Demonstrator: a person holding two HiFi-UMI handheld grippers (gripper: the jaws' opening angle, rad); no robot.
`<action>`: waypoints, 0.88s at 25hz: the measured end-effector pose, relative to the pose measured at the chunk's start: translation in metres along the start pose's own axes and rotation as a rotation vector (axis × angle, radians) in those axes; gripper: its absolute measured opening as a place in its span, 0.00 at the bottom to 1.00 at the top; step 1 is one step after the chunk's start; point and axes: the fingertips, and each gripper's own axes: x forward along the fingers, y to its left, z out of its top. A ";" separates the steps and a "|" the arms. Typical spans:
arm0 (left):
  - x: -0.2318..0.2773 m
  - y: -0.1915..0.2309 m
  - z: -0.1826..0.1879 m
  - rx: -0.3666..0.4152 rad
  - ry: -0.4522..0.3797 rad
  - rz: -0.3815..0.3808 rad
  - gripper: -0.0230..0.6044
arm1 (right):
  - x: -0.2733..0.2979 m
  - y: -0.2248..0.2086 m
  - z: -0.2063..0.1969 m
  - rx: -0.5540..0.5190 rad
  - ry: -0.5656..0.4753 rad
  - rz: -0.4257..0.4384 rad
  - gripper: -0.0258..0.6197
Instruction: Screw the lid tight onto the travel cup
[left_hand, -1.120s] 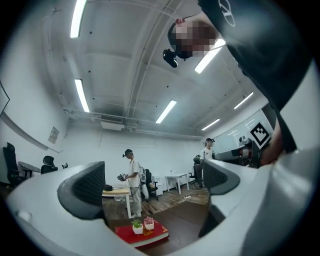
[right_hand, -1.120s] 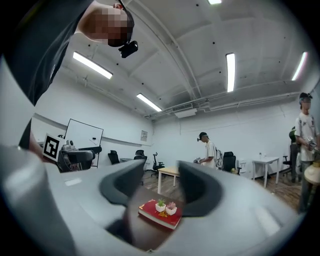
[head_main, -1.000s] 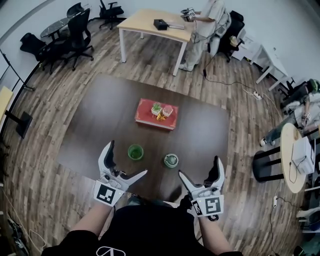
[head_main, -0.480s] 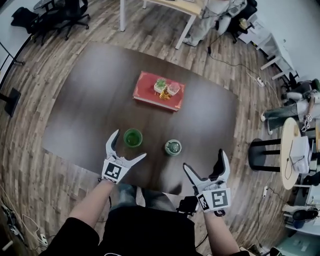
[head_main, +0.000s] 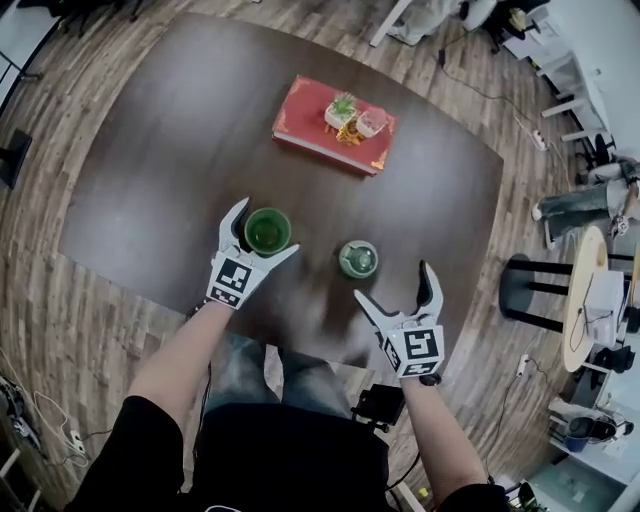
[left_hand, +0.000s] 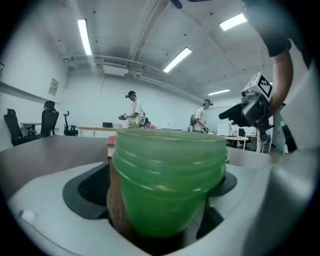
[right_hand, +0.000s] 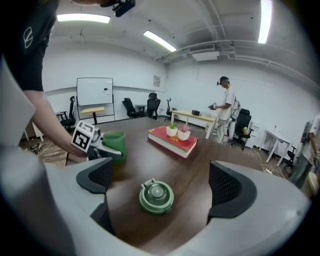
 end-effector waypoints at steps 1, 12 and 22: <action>0.002 -0.001 0.000 0.000 0.003 -0.008 0.88 | 0.013 0.003 -0.014 -0.025 0.043 0.027 0.97; 0.025 -0.009 -0.008 -0.016 0.077 -0.057 0.71 | 0.091 0.007 -0.111 -0.226 0.312 0.335 0.96; 0.027 -0.008 -0.005 -0.011 0.077 -0.069 0.69 | 0.096 0.020 -0.112 -0.373 0.191 0.450 0.70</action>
